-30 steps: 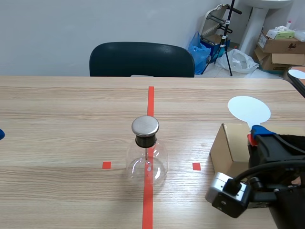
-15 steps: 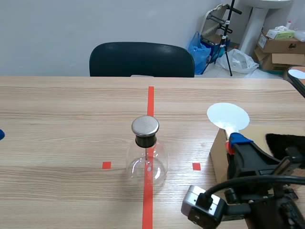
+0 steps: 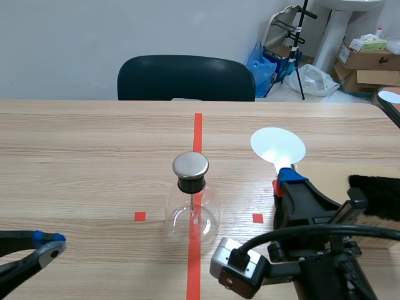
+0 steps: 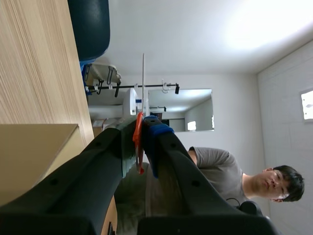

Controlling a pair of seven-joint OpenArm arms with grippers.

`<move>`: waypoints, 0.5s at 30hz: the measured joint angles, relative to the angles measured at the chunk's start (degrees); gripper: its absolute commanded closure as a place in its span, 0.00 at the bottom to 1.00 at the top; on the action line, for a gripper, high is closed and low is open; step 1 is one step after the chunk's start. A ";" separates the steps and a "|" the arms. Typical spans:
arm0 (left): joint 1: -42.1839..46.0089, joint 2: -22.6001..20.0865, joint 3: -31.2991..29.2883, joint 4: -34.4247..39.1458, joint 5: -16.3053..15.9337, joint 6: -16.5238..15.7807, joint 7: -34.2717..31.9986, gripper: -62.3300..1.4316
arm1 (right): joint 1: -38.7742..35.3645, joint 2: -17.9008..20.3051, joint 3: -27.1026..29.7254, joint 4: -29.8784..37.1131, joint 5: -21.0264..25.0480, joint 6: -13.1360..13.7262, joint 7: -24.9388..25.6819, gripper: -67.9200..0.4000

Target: Do the electroscope experiment

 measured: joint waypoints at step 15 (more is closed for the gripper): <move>-20.74 14.88 0.00 -13.88 9.11 -7.45 10.10 0.93 | 5.38 2.71 -7.37 0.00 -0.02 1.81 -6.43 0.98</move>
